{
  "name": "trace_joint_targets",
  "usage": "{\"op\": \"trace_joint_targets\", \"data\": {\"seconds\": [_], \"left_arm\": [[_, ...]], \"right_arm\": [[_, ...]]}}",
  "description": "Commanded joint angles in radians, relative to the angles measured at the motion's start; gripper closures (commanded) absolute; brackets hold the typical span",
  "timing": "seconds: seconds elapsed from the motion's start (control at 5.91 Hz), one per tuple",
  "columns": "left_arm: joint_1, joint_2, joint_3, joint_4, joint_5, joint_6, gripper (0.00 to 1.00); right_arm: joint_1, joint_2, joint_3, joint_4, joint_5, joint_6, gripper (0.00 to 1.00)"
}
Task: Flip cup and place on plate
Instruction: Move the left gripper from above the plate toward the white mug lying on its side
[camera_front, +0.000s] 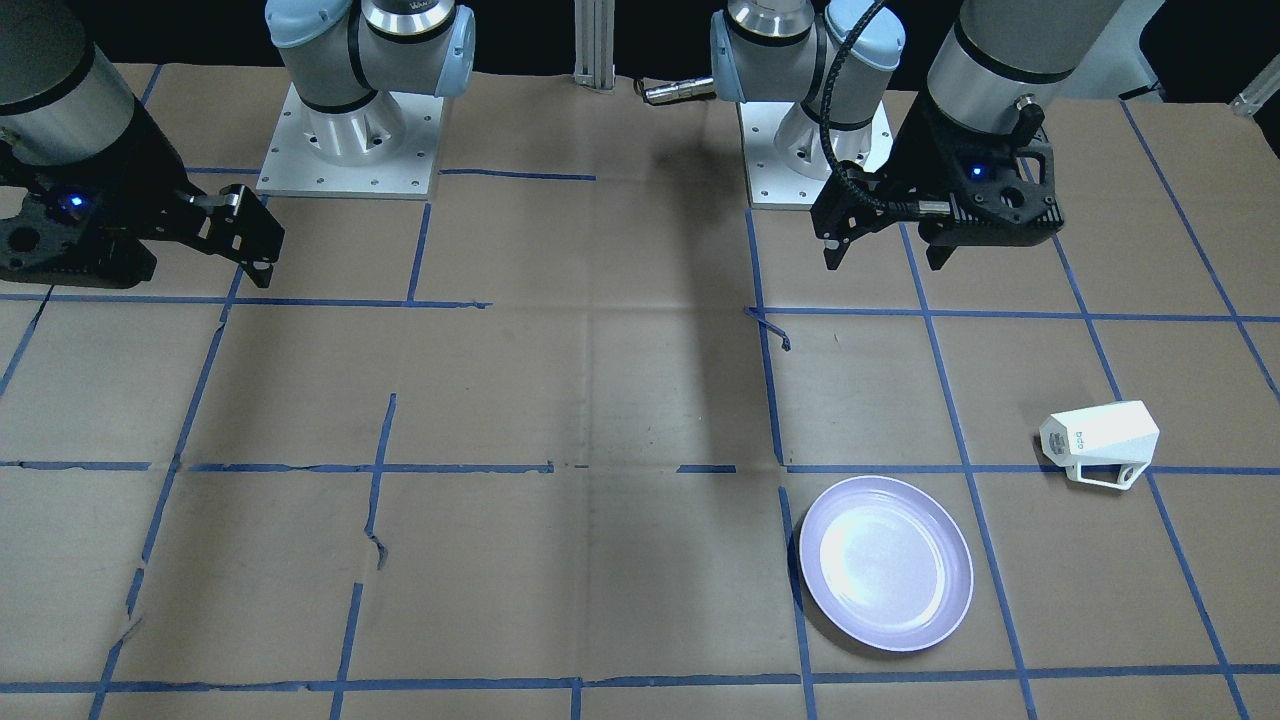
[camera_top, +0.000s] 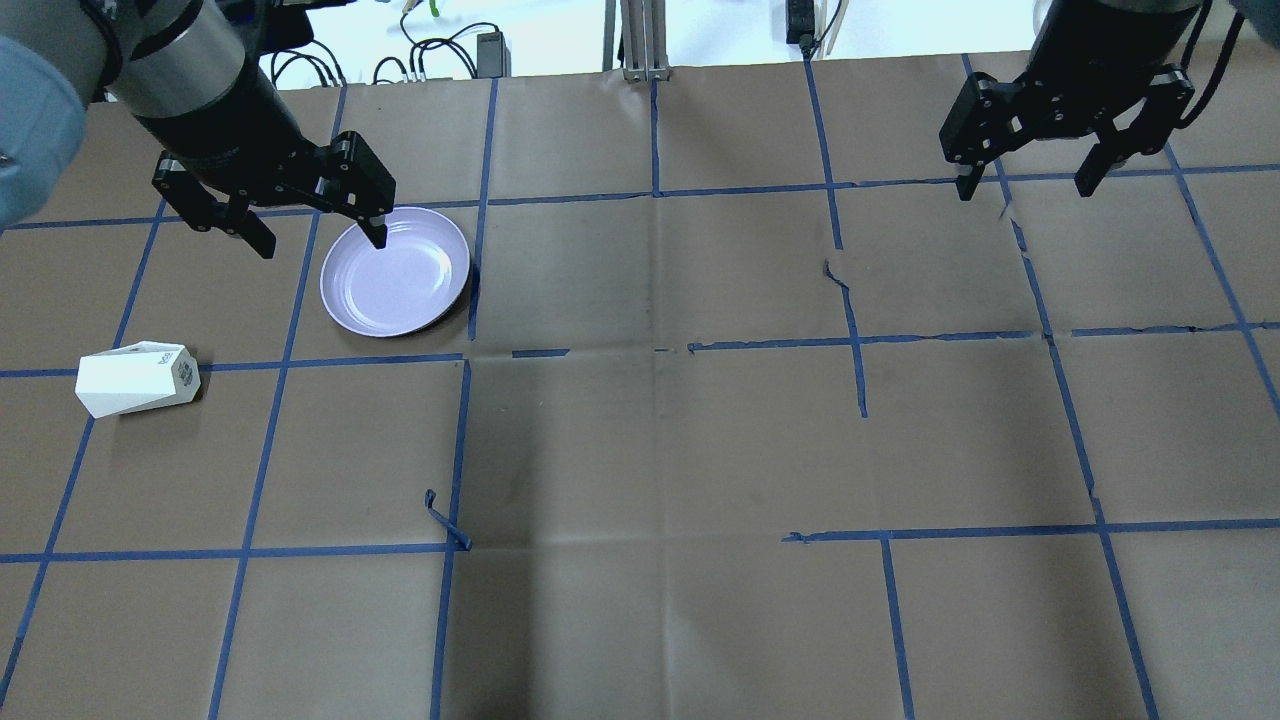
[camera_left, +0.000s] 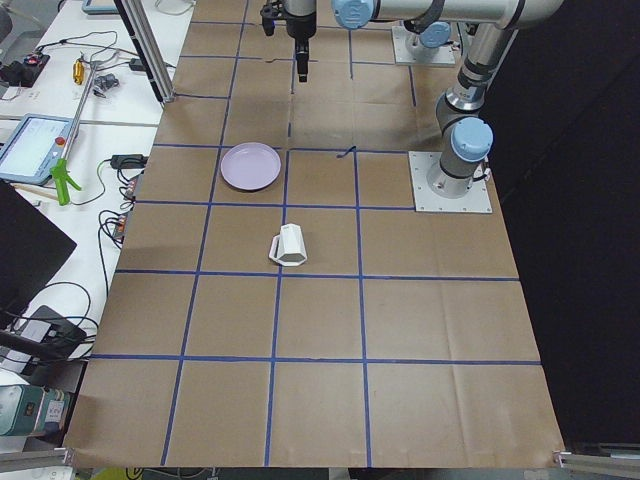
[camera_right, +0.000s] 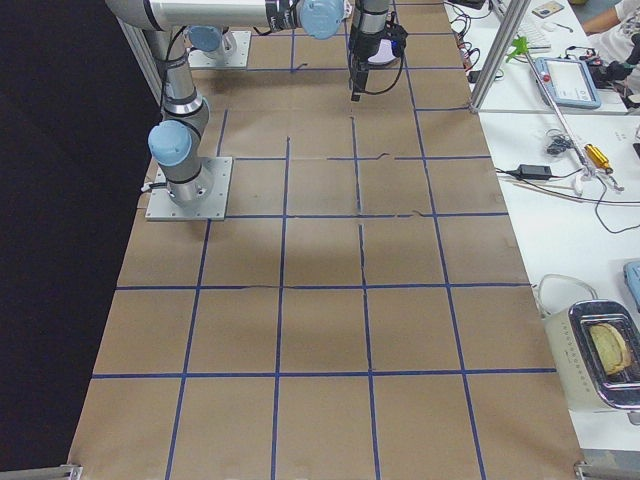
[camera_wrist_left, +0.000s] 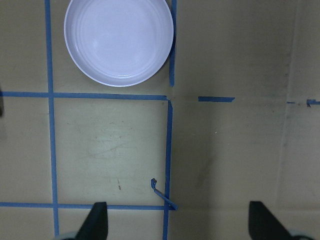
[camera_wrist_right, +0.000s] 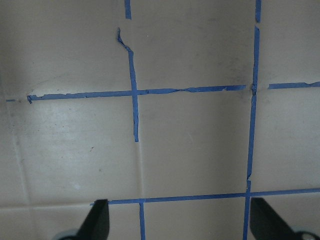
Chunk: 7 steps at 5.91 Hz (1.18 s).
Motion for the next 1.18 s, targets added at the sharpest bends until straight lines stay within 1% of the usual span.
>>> {"op": "trace_joint_targets", "data": {"seconds": [0.0,0.34,0.51,0.68,0.85,1.02], "left_arm": [[-0.001,0.001,0.000,0.001,0.003,0.000,0.01],[0.001,0.006,0.000,0.002,0.005,0.007,0.01],[0.010,0.006,-0.007,0.042,0.000,0.010,0.01],[0.040,0.009,-0.010,0.050,0.009,0.017,0.01],[0.115,0.019,-0.010,0.033,0.009,0.131,0.01],[0.216,0.038,-0.010,-0.007,0.011,0.251,0.01]], "right_arm": [[0.000,0.000,0.000,0.000,0.000,0.000,0.00],[0.000,0.000,0.000,0.000,0.000,0.000,0.00],[0.000,0.000,0.000,0.000,0.000,0.000,0.00],[0.000,0.000,0.000,0.000,0.000,0.000,0.00],[0.000,0.000,0.000,0.000,0.000,0.000,0.00],[0.000,0.000,0.000,0.000,0.000,0.000,0.00]]}}
